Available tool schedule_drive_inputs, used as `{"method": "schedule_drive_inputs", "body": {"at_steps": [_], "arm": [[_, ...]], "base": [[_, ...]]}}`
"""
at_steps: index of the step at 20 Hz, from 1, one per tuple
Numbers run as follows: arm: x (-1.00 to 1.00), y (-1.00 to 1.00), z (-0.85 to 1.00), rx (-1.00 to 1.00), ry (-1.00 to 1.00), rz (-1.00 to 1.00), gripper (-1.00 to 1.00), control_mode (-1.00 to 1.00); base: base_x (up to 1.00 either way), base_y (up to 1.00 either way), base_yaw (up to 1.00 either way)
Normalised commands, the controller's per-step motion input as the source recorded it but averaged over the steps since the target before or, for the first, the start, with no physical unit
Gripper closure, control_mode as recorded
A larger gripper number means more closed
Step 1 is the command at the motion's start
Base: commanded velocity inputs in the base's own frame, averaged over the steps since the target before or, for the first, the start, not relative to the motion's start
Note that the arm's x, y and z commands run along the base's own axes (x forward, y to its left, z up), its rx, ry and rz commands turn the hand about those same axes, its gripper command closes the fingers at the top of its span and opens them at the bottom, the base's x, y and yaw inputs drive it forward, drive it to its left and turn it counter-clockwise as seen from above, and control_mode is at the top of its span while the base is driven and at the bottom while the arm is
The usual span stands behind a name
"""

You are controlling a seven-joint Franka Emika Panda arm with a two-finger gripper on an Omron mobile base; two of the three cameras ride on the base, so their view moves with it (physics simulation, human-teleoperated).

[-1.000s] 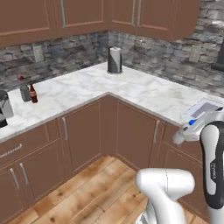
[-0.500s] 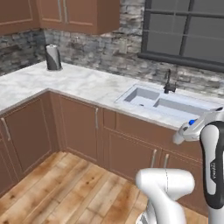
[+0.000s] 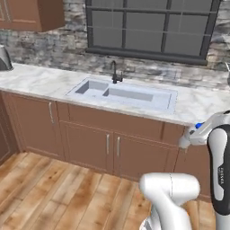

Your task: Move the drinks to the dining counter.

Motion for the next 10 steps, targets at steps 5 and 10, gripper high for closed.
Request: {"method": "schedule_drive_inputs", "body": {"at_steps": [5,10], "arm": [[0.0,0.0,0.0,0.0,0.0,0.0,1.0,1.0],[0.0,0.0,0.0,0.0,0.0,0.0,1.0,1.0]], "base": [[-1.0,-0.21,-0.43],[-1.0,-0.13,-0.49]]}}
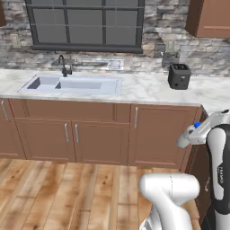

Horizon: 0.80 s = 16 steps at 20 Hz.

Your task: Move the drinks to the dining counter.

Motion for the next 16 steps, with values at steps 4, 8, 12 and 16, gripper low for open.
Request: {"method": "schedule_drive_inputs", "body": {"at_steps": [4,8,12,16], "arm": [[0.0,0.0,0.0,0.0,0.0,0.0,1.0,1.0],[0.0,0.0,0.0,0.0,0.0,0.0,1.0,1.0],[0.0,0.0,0.0,0.0,0.0,0.0,1.0,1.0],[0.0,0.0,0.0,0.0,0.0,0.0,1.0,1.0]], "base": [[-0.85,-0.13,-0.51],[-0.71,-0.02,-0.47],[-0.74,-0.04,-0.46],[-0.73,-0.11,-0.46]]}}
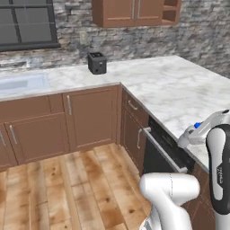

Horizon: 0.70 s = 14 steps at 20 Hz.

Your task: Move the drinks to the dining counter.

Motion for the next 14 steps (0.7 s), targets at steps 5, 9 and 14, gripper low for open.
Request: {"method": "schedule_drive_inputs", "body": {"at_steps": [5,9,14], "arm": [[0.0,0.0,0.0,0.0,0.0,0.0,1.0,1.0],[0.0,0.0,0.0,0.0,0.0,0.0,1.0,1.0],[0.0,0.0,0.0,0.0,0.0,0.0,1.0,1.0]], "base": [[-0.66,-0.13,-0.45],[-0.61,-0.1,-0.43],[-0.53,-0.08,-0.4]]}}
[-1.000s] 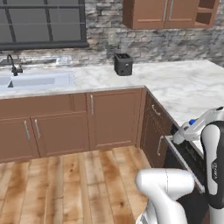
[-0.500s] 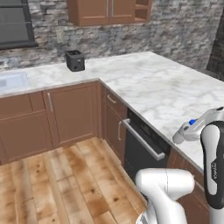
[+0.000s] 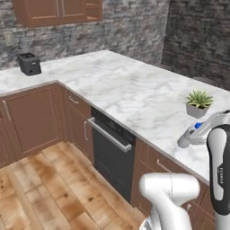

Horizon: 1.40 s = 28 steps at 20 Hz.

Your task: Move the drinks to the dining counter.

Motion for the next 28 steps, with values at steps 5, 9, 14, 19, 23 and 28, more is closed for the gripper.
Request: {"method": "schedule_drive_inputs", "body": {"at_steps": [5,9,14,19,23,28], "arm": [[0.0,0.0,0.0,0.0,0.0,0.0,1.0,1.0],[0.0,0.0,0.0,0.0,0.0,0.0,1.0,1.0],[0.0,0.0,0.0,0.0,0.0,0.0,1.0,1.0],[0.0,0.0,0.0,0.0,0.0,0.0,1.0,1.0],[0.0,0.0,0.0,0.0,0.0,0.0,1.0,1.0],[0.0,0.0,0.0,0.0,0.0,0.0,1.0,1.0]], "base": [[-0.48,-0.09,-0.37],[-0.49,-0.11,-0.36],[-0.46,-0.09,-0.37],[-0.38,-0.11,-0.37],[-0.14,-0.05,-0.38],[0.0,0.0,-0.35]]}}
